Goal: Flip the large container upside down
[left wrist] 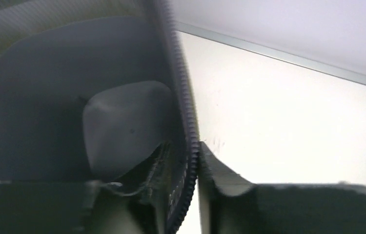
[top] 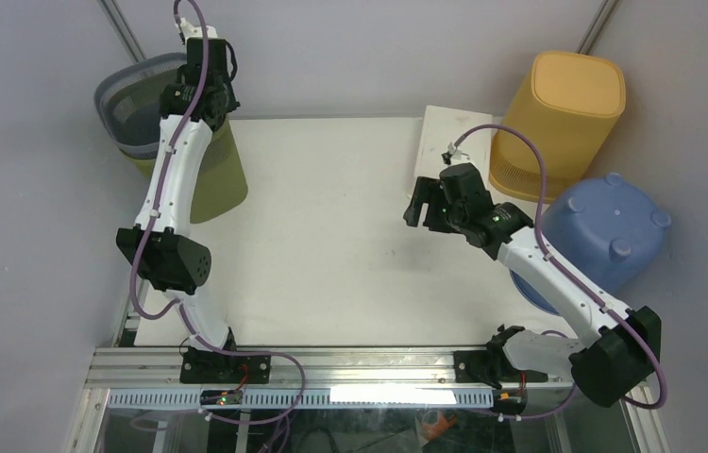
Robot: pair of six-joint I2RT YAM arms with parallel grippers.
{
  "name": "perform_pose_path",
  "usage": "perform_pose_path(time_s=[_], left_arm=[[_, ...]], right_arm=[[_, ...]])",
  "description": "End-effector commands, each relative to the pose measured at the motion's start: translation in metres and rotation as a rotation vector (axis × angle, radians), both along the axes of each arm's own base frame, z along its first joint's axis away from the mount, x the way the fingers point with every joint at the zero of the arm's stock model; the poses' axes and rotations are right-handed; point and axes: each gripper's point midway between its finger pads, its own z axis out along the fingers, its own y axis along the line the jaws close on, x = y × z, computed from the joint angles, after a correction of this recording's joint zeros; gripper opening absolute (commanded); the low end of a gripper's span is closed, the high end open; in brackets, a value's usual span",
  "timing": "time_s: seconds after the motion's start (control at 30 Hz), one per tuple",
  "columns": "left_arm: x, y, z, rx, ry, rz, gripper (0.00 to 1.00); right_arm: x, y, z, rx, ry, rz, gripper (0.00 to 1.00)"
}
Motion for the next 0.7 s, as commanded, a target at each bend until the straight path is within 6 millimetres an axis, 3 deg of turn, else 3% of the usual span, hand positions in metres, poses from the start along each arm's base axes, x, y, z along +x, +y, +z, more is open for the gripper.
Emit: perform_pose_path(time_s=[0.0, 0.13, 0.27, 0.43, 0.57, 0.67], left_arm=[[-0.005, -0.008, 0.025, -0.041, -0.071, -0.036, 0.12], [-0.009, -0.020, 0.039, -0.083, -0.101, -0.095, 0.00], [-0.022, -0.048, 0.072, -0.168, -0.173, -0.217, 0.00], [-0.053, -0.113, 0.111, -0.260, -0.248, -0.401, 0.00], [-0.078, -0.171, 0.127, -0.333, -0.267, -0.531, 0.00], [-0.088, -0.197, 0.134, -0.379, -0.268, -0.605, 0.00]], right_arm=[[0.005, 0.002, 0.021, 0.036, -0.057, -0.016, 0.78], [0.004, 0.003, 0.024, 0.043, -0.055, -0.015, 0.78], [0.003, 0.008, 0.032, 0.072, -0.054, -0.003, 0.78], [0.006, 0.025, 0.067, 0.156, -0.094, 0.032, 0.78], [0.008, 0.048, 0.101, 0.257, -0.133, 0.064, 0.78], [0.010, 0.066, 0.128, 0.349, -0.151, 0.054, 0.78]])
